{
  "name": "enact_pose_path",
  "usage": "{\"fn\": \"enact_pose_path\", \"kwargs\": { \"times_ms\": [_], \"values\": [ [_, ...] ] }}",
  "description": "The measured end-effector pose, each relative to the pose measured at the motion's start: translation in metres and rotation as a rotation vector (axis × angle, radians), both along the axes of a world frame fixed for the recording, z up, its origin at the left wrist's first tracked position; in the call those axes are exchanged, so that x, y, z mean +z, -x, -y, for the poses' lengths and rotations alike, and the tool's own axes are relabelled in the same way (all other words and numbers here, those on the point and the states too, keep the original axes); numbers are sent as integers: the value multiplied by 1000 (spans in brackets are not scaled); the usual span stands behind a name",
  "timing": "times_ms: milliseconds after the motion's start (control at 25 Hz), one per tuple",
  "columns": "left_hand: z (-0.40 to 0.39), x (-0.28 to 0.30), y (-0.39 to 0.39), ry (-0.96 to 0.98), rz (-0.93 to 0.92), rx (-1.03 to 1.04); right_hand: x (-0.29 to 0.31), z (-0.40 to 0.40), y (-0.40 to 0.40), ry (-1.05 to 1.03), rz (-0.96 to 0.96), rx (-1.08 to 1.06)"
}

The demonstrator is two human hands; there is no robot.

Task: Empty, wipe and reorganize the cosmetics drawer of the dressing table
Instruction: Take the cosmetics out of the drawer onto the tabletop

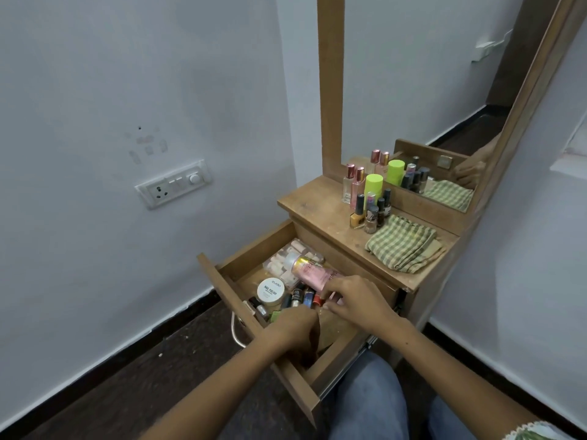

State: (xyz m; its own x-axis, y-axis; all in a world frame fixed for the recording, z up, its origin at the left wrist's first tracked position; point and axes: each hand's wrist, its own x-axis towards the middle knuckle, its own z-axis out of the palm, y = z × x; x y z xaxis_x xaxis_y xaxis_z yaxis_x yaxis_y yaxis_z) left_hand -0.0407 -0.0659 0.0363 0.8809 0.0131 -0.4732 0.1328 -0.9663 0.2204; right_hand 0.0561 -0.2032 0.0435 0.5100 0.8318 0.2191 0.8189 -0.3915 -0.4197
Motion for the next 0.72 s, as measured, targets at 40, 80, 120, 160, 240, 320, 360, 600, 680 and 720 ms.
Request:
{"fn": "enact_pose_path", "kwargs": {
  "times_ms": [40,80,120,160,240,320,360,600,680,720],
  "values": [
    [1,-2,-2,-17,-9,-1,0,1,-1,3,-7,-3],
    [1,-3,-4,-25,-2,10,1,2,-3,9,-16,-6],
    [-1,-4,-5,-28,21,32,1,3,-4,17,-26,-8],
    [-2,-3,-6,-36,57,63,2,4,-5,22,-35,-11],
    [-5,-2,-6,-83,156,127,2,6,-7,22,-40,-32],
    [-2,-3,-6,-148,220,143,3,8,-7,18,-44,-59],
    [1,-4,-7,-170,241,131,4,9,-6,13,-49,-69],
    [5,-11,-7,-139,392,214,3,9,-1,7,-69,-110],
    [0,-7,-4,-74,513,285,2,8,-2,-50,-113,-196],
    [-4,-3,-2,-17,584,337,1,6,-2,-91,-144,-243]
  ]
}}
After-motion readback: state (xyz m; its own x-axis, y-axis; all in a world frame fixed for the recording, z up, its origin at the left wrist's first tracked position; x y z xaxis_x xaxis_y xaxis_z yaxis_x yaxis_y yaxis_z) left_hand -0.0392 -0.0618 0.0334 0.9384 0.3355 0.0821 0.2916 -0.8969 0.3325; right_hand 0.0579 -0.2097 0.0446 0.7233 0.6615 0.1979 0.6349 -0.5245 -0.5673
